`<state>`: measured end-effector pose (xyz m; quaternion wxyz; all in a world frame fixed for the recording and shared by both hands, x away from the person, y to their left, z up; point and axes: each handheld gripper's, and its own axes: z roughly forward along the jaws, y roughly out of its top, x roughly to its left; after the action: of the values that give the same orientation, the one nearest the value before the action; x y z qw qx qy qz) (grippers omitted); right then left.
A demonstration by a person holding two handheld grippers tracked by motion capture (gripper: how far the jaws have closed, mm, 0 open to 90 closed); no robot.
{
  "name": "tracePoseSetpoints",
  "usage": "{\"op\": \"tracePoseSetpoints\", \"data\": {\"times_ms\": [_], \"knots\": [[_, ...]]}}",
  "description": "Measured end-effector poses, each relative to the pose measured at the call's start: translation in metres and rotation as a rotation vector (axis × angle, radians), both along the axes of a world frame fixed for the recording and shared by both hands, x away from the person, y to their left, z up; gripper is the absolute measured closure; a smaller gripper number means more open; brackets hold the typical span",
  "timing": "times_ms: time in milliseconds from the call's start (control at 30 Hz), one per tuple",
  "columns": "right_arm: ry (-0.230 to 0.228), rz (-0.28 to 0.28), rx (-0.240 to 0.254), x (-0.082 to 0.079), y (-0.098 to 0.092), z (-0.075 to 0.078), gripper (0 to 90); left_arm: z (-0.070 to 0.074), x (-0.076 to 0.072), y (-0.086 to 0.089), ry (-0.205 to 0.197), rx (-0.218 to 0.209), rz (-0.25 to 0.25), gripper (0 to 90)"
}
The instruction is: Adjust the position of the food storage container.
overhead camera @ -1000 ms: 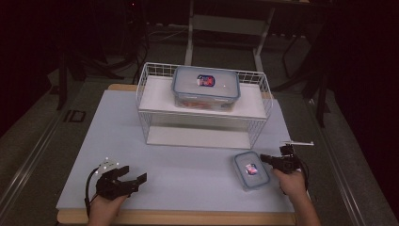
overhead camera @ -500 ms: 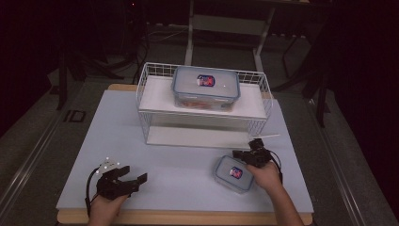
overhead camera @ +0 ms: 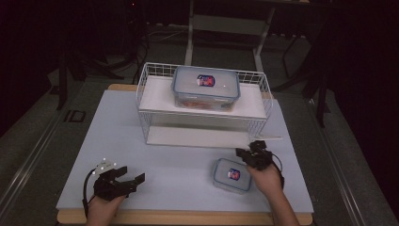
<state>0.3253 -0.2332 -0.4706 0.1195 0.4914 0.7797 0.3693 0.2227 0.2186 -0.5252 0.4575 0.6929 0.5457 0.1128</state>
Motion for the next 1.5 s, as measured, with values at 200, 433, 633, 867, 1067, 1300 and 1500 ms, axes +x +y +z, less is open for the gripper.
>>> {"op": "tracePoseSetpoints", "data": {"times_ms": [200, 433, 633, 867, 1067, 1300, 1500], "knots": [[0.102, -0.159, 0.024, -0.032, -0.063, -0.016, 90.0, 0.0, 0.001, -0.003, 0.002, -0.001, -0.004, 15.6], [0.19, -0.139, 0.079, -0.057, -0.073, -0.031, 90.0, -0.001, 0.003, -0.004, 0.005, 0.0, -0.007, 15.6], [0.193, -0.114, 0.053, -0.058, -0.059, -0.035, 90.0, 0.0, 0.002, -0.003, 0.003, -0.003, -0.008, 15.6], [0.189, -0.064, 0.048, -0.052, -0.042, -0.038, 90.0, -0.001, 0.003, -0.005, 0.007, -0.004, -0.012, 15.6], [0.14, -0.006, 0.018, -0.038, -0.018, -0.039, 90.0, -0.001, 0.003, -0.005, 0.01, -0.007, -0.012, 15.6], [0.137, 0.083, 0.019, -0.034, 0.012, -0.043, 90.0, -0.002, 0.003, -0.004, 0.016, -0.012, -0.009, 15.6], [0.158, 0.084, 0.052, -0.034, 0.015, -0.048, 89.8, -0.002, 0.002, -0.003, 0.018, -0.015, -0.008, 15.6]]}}
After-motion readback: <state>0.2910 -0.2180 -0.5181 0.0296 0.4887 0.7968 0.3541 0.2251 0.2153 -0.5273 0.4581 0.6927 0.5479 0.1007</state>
